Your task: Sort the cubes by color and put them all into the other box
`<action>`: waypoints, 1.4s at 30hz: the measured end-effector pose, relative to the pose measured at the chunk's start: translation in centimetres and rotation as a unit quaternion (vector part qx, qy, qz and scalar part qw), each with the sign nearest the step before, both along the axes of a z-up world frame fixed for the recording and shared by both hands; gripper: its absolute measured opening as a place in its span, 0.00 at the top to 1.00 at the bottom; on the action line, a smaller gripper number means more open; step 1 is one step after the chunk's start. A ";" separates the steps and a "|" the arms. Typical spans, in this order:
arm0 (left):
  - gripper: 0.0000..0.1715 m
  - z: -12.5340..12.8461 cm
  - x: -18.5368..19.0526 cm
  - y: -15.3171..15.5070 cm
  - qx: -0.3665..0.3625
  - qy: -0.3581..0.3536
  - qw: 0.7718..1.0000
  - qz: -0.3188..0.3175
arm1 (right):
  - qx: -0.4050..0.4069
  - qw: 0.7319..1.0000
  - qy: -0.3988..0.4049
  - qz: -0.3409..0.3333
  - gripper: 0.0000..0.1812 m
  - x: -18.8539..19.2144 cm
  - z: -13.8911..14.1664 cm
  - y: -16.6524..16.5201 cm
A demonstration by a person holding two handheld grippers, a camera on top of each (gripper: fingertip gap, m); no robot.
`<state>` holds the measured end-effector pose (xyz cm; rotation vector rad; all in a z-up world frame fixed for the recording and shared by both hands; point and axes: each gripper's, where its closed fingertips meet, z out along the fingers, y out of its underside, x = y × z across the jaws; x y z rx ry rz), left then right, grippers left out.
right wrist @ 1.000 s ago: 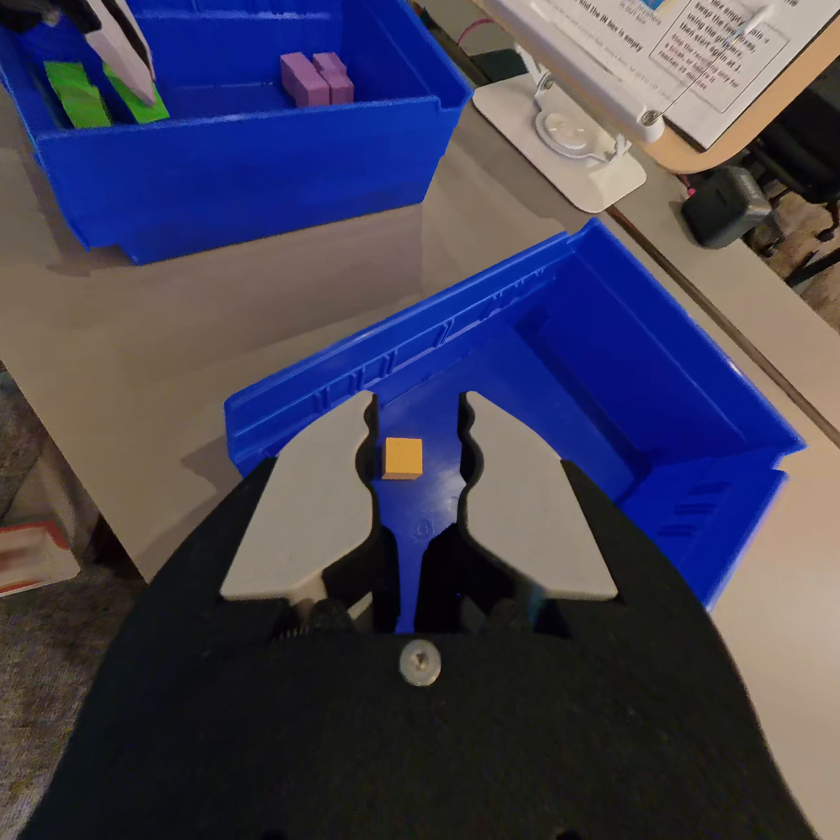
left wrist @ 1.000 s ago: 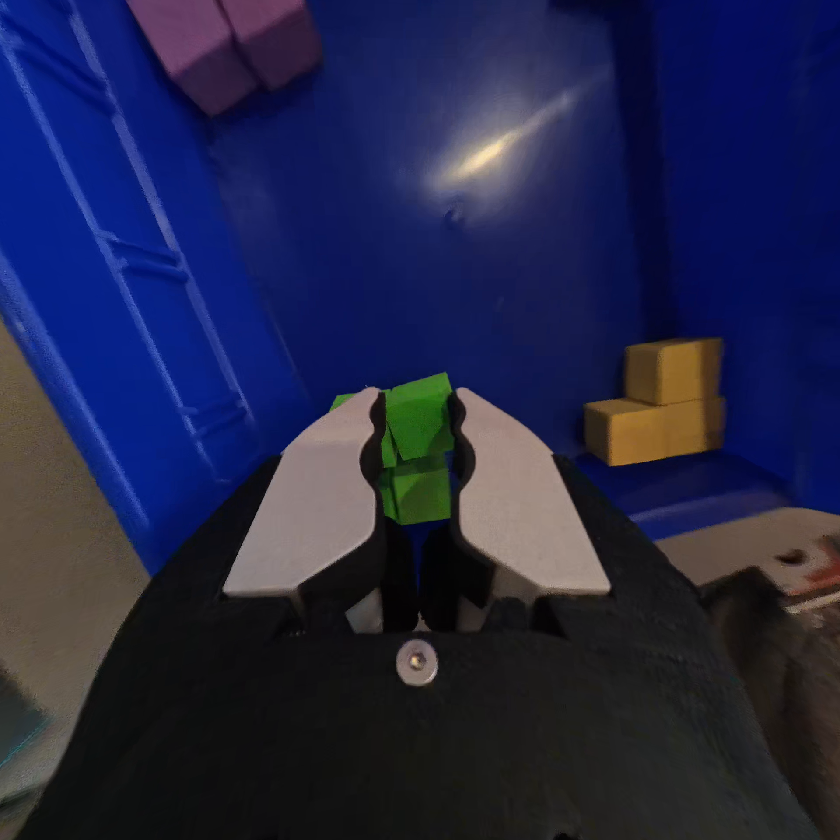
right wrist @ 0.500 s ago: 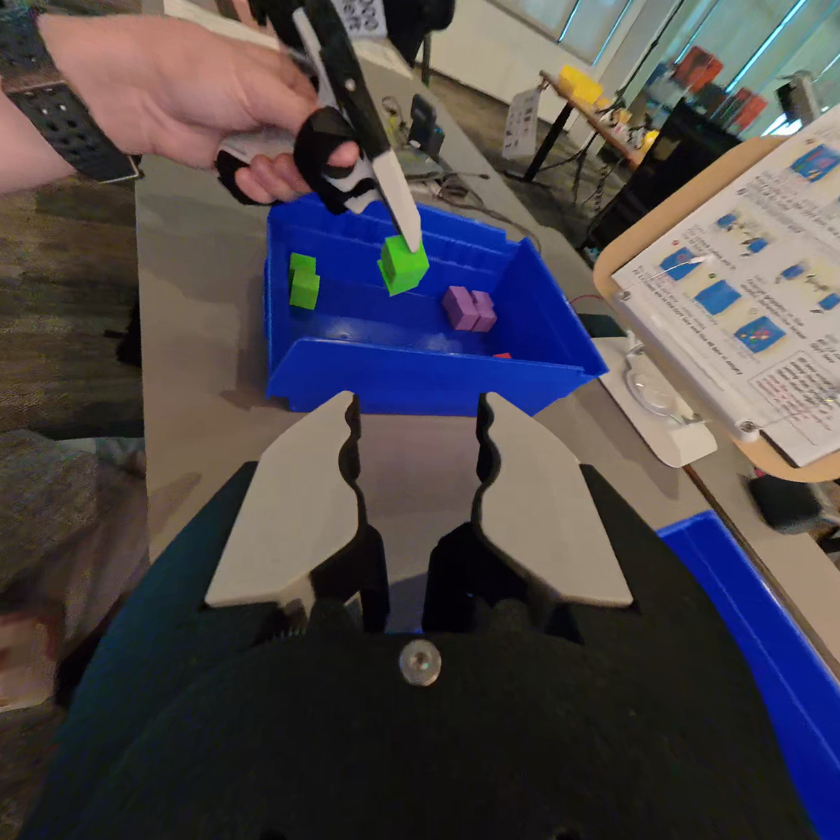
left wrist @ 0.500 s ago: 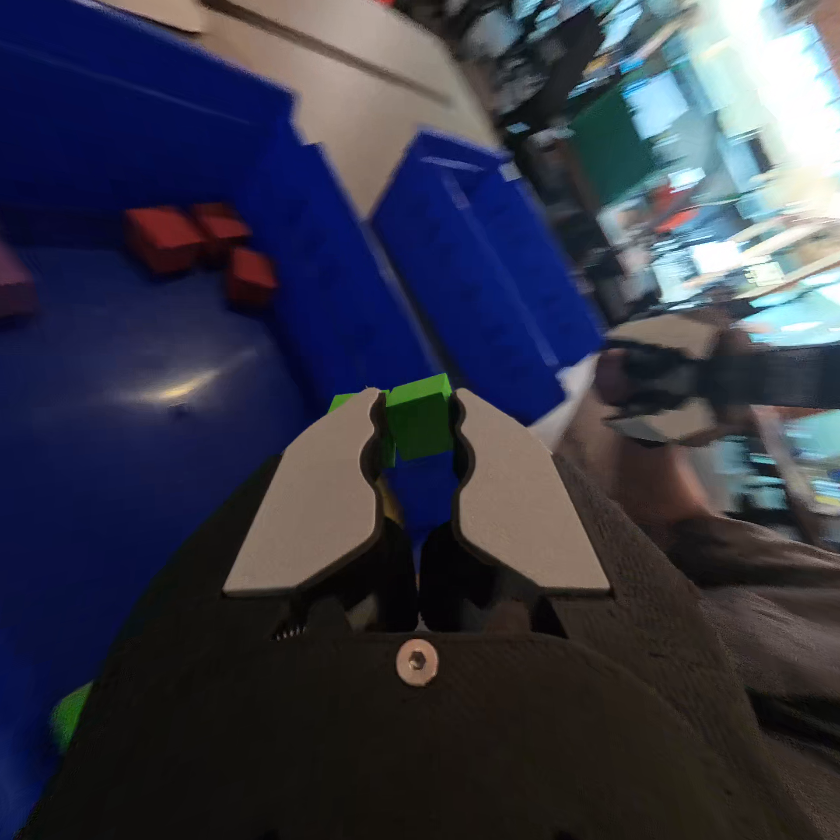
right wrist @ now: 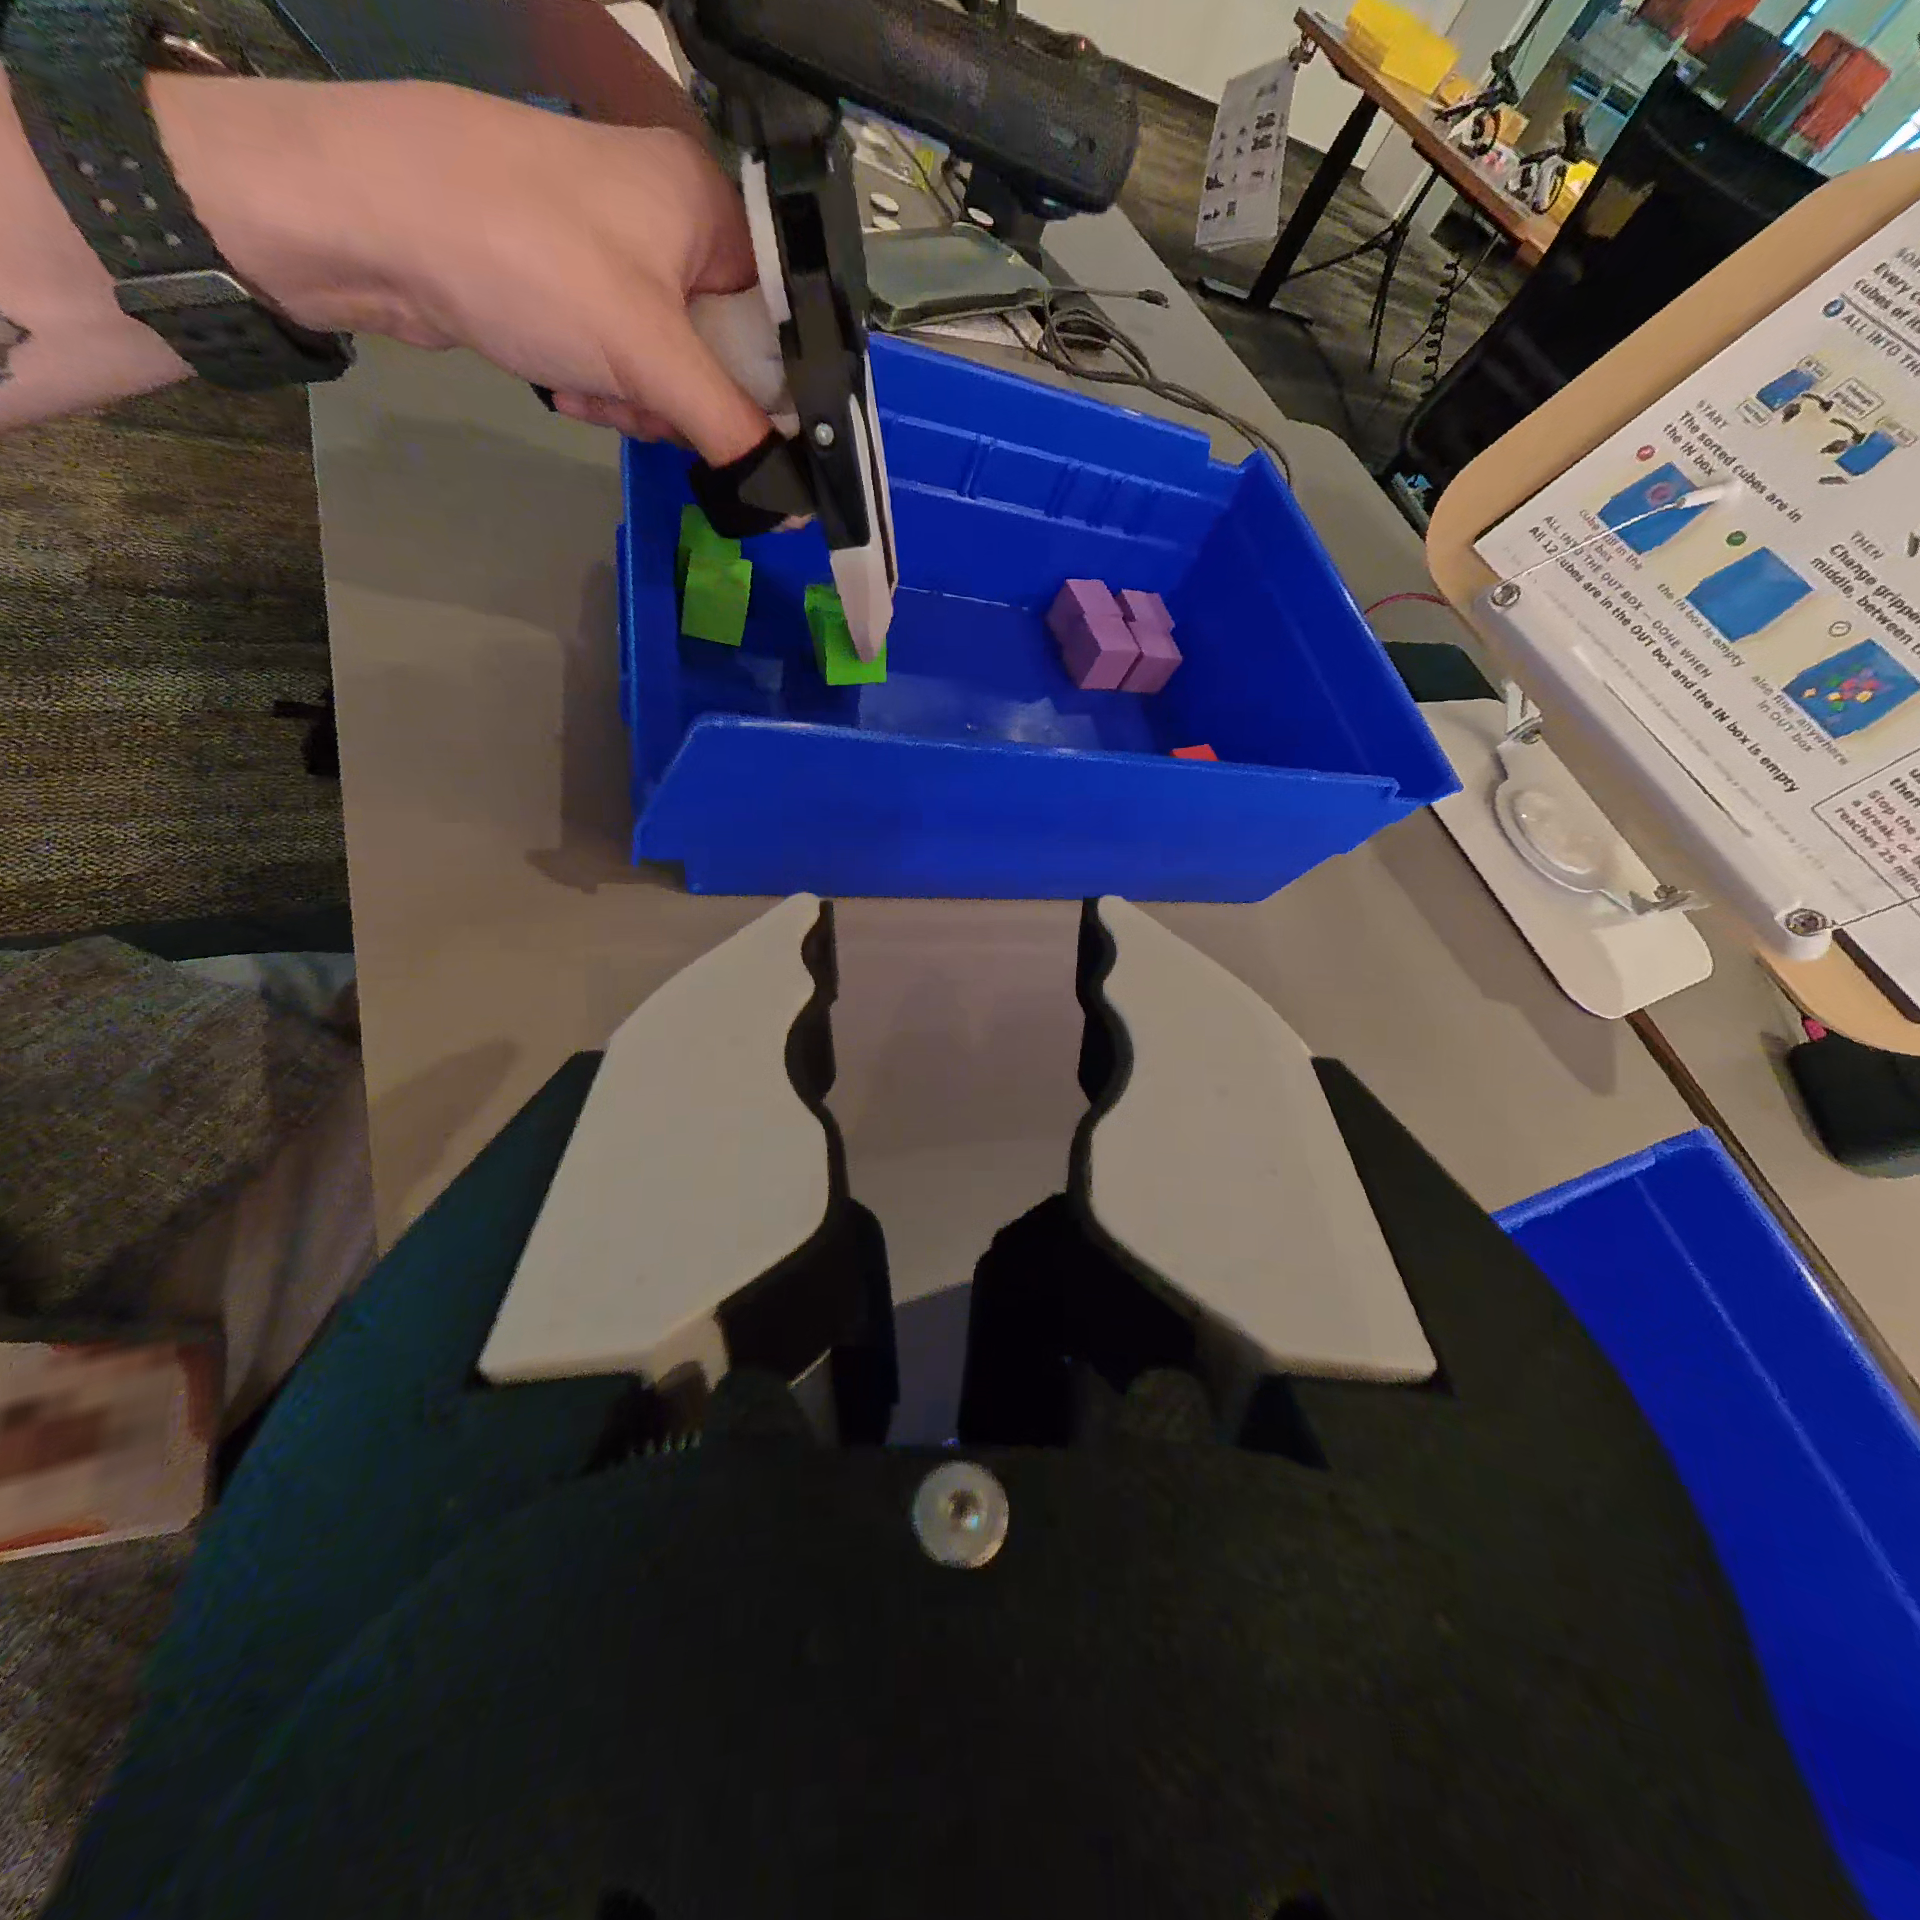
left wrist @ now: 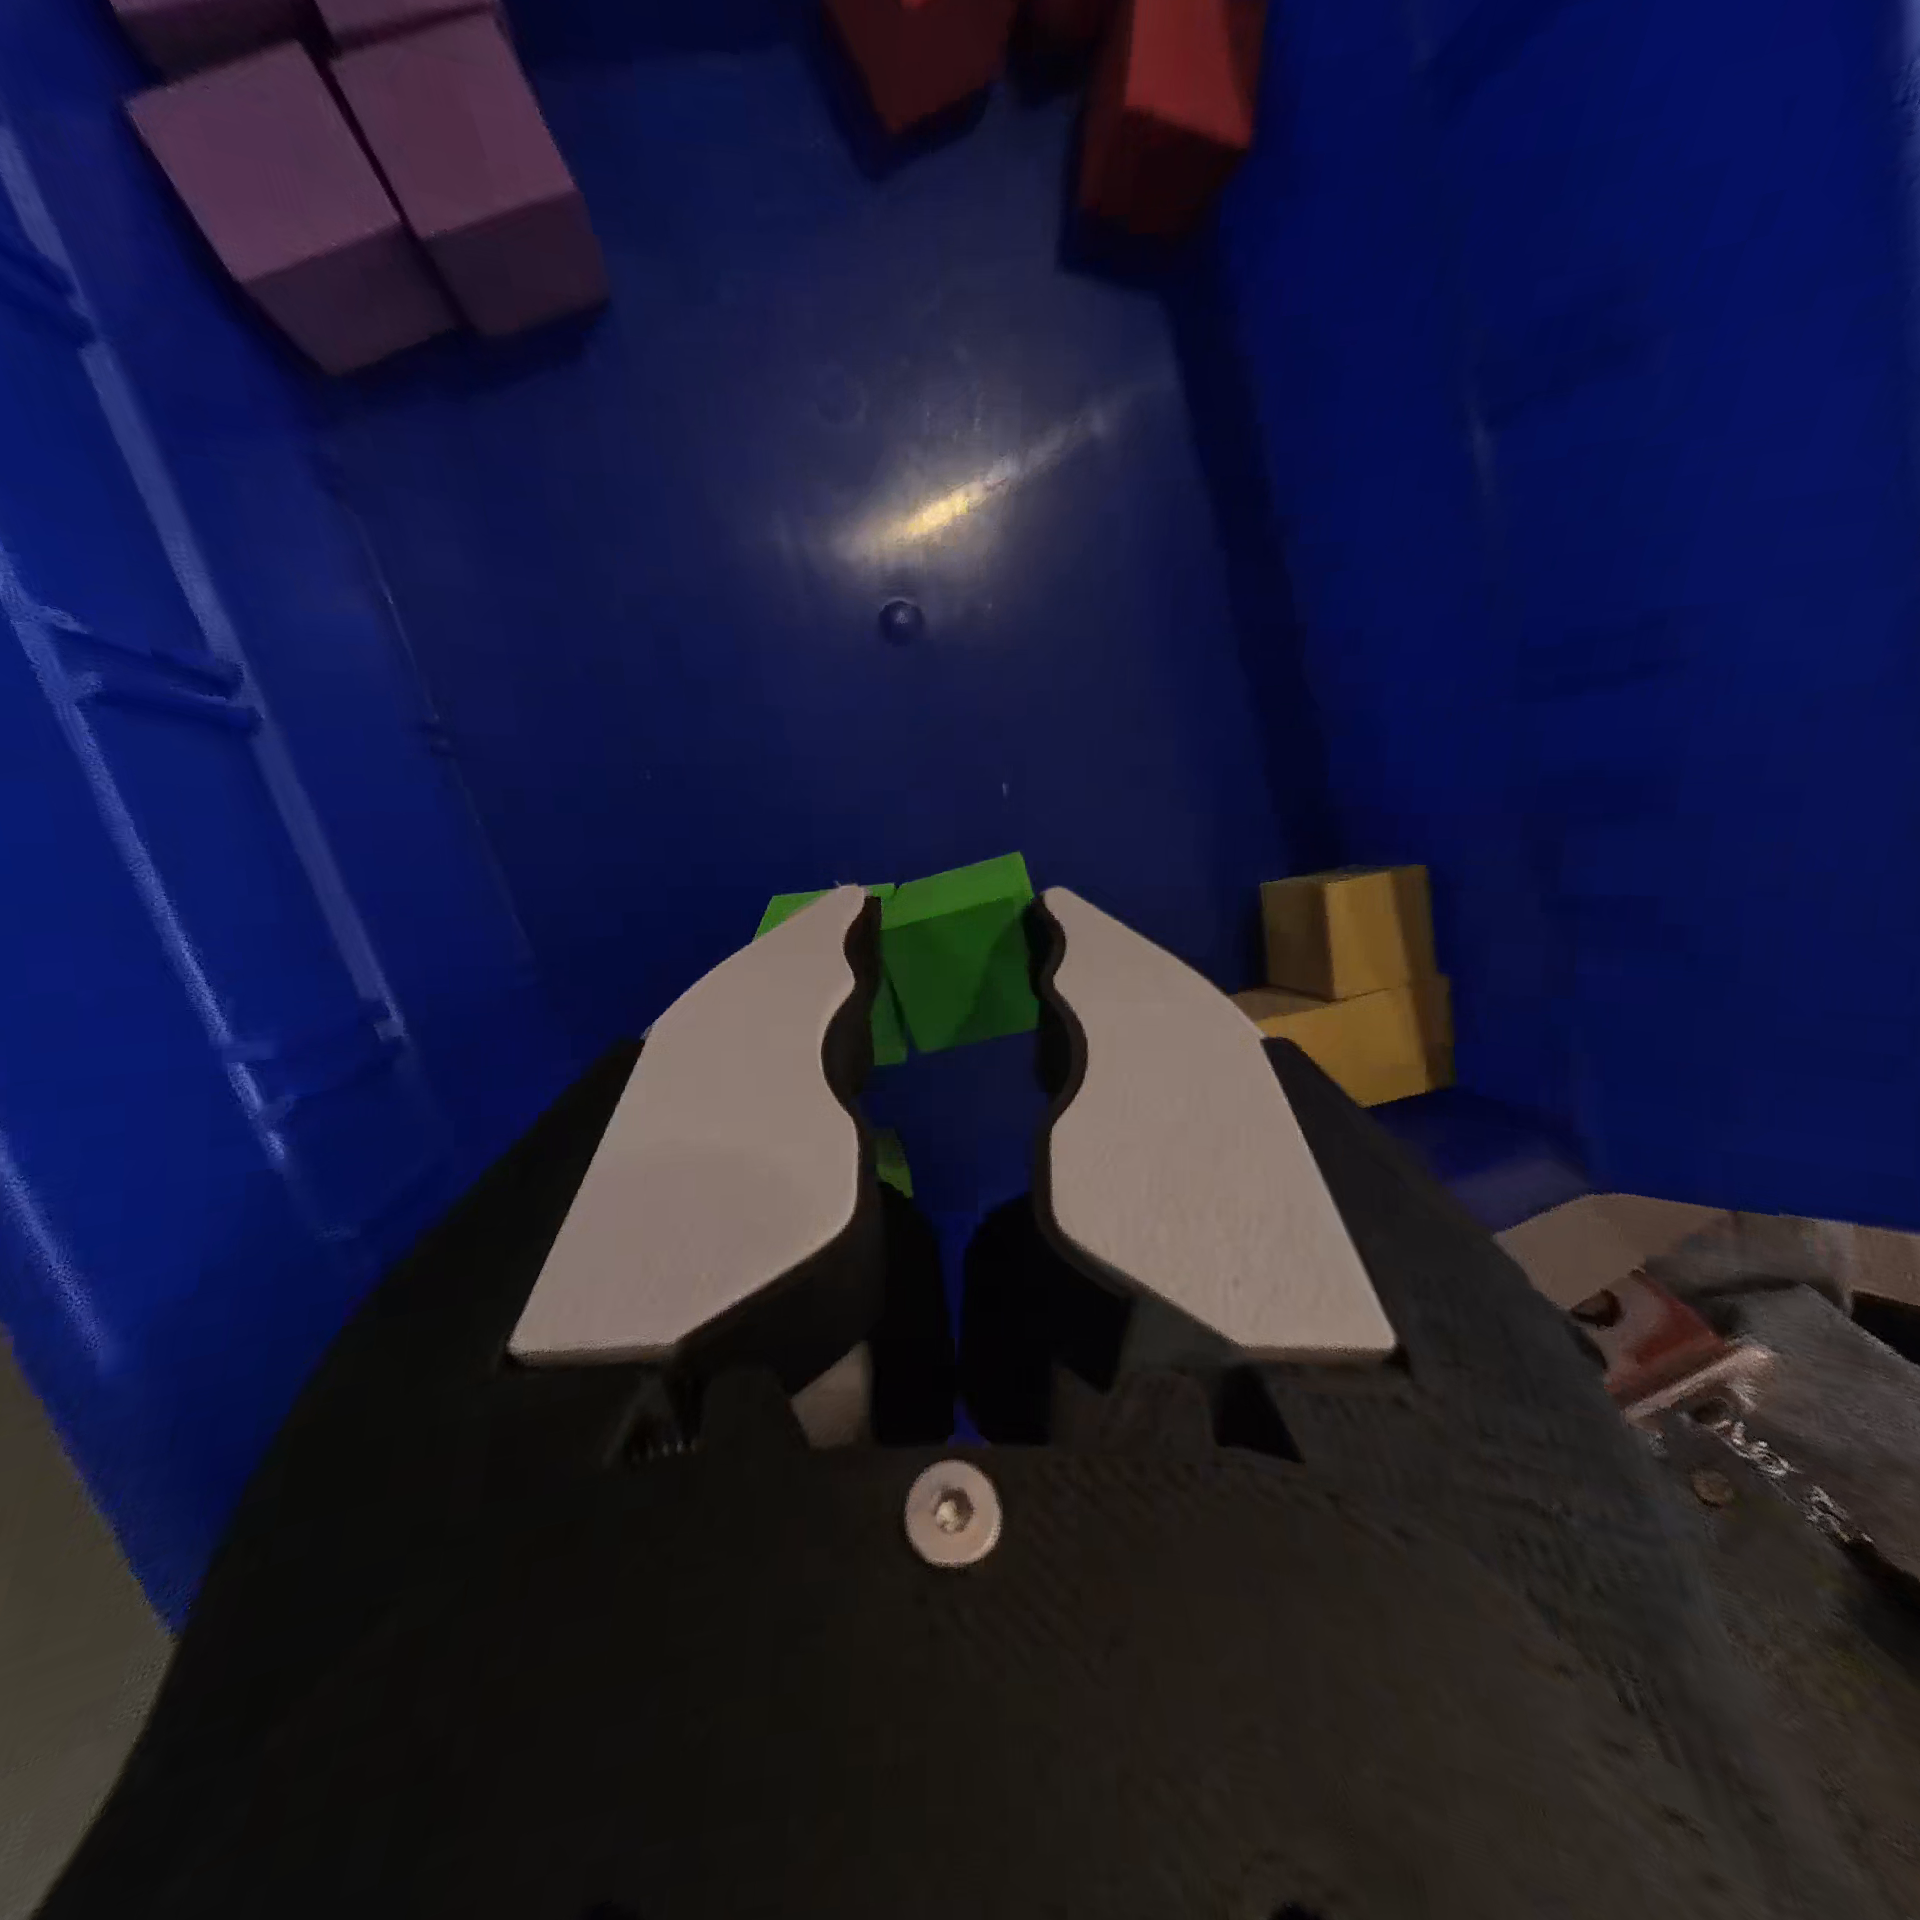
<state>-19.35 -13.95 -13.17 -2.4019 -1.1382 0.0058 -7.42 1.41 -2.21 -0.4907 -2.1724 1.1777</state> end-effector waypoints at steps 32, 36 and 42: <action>0.84 15.6 8.0 7.9 0.566 -0.210 0.783 -0.149 | -0.052 0.993 0.075 0.077 0.72 -0.8 3.8 -5.6; 0.83 16.6 10.5 8.6 0.571 -0.223 0.769 -0.181 | -0.037 0.990 0.092 0.098 0.72 -1.4 4.5 -8.1; 0.83 17.2 11.9 9.0 0.573 -0.231 0.761 -0.199 | -0.016 0.985 0.140 0.104 0.84 -1.1 5.2 -9.4</action>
